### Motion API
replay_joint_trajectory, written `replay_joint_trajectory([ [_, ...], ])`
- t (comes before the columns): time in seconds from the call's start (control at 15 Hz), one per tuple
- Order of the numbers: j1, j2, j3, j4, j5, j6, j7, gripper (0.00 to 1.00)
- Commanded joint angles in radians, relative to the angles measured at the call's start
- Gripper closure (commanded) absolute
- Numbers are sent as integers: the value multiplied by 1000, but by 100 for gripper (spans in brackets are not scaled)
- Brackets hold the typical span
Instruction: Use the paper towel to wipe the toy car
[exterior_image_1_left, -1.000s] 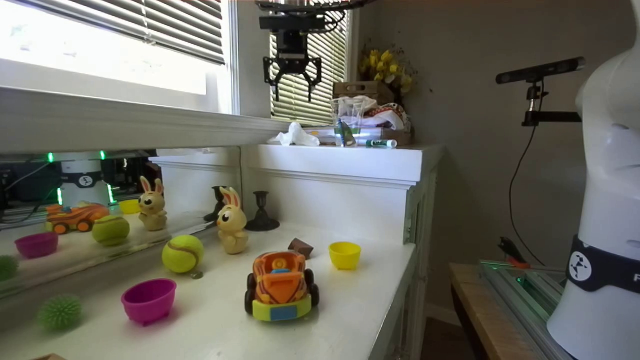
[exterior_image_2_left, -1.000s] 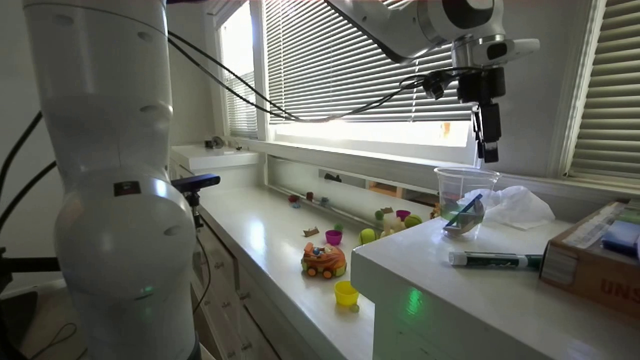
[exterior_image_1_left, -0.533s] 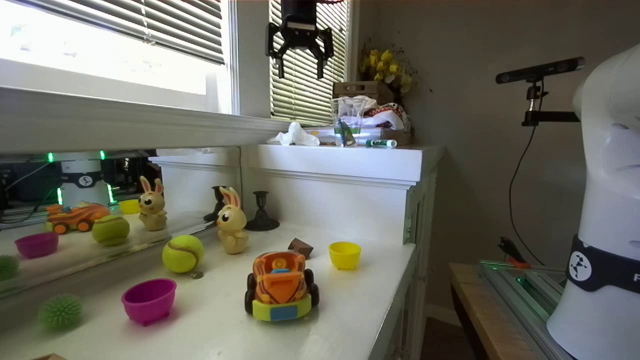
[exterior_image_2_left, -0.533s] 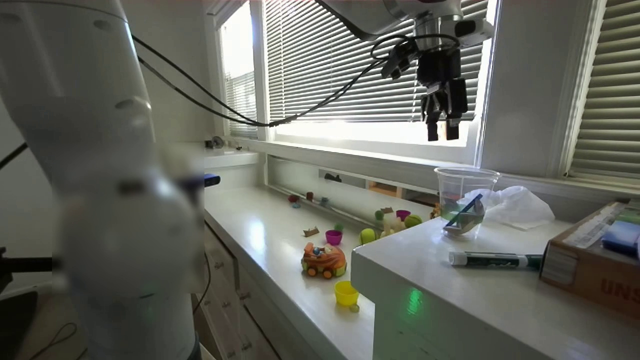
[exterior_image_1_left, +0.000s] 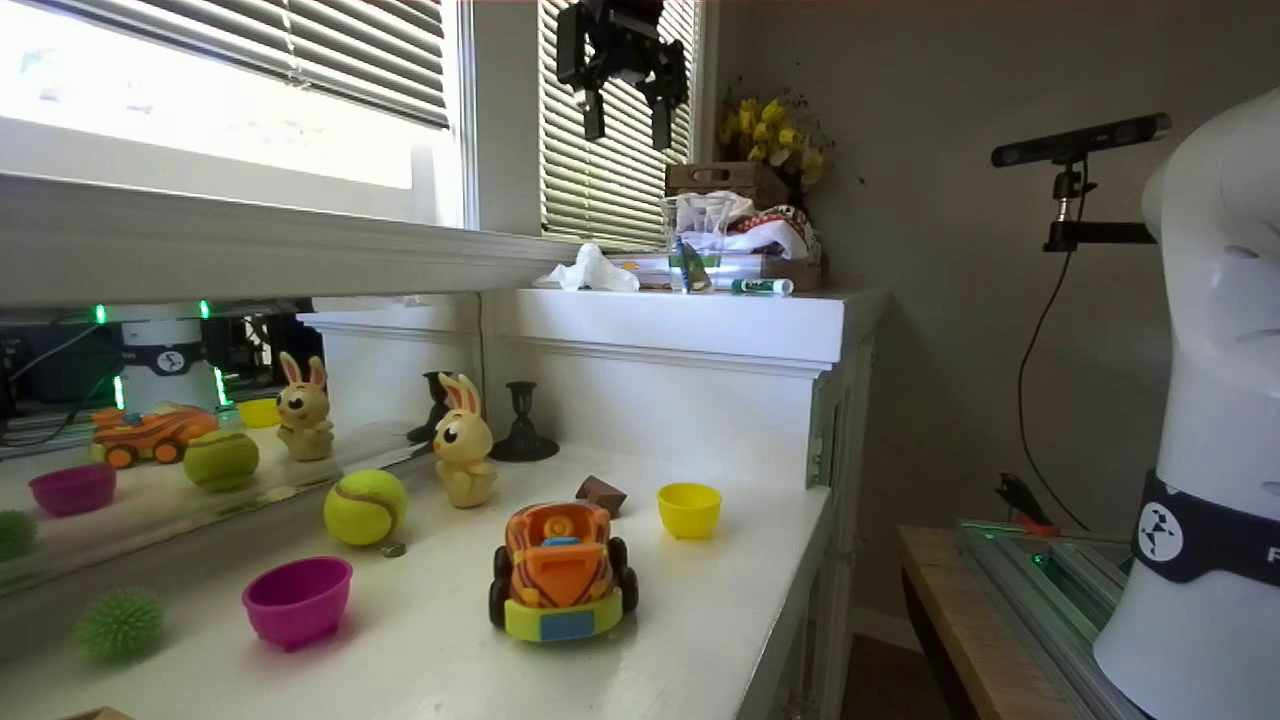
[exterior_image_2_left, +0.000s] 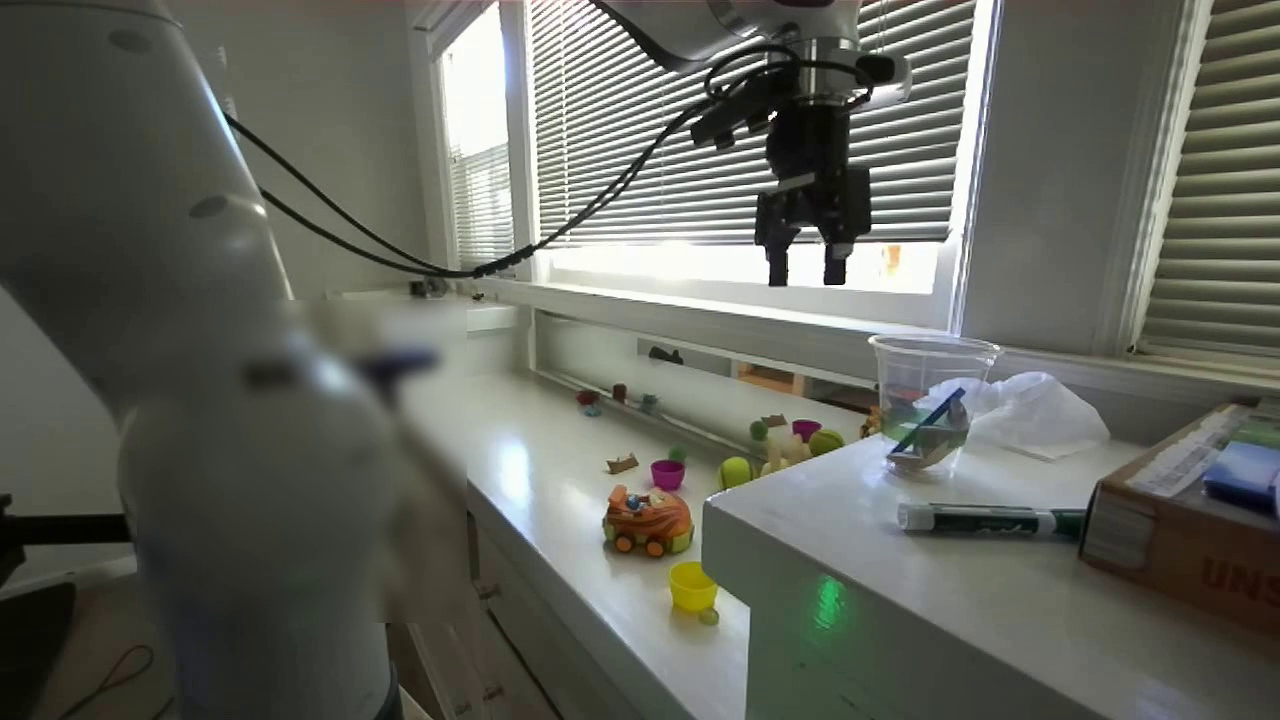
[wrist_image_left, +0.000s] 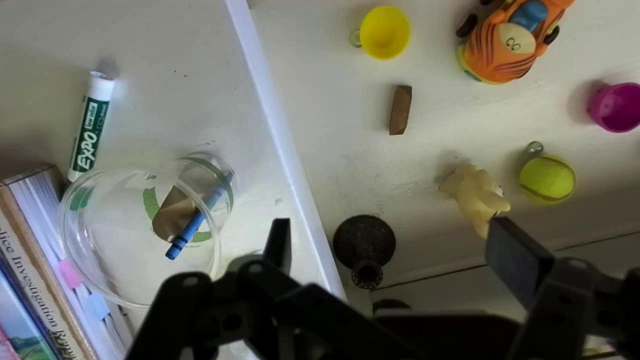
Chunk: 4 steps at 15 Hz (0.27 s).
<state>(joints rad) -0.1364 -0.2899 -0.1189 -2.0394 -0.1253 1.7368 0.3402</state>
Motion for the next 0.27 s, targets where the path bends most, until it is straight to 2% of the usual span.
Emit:
replay_joint_trajectory([
  [0.0,-12,-3,9,0,4,-3,-12,0],
  [0.2,-12,-4,9,0,5,-6,-21,0],
])
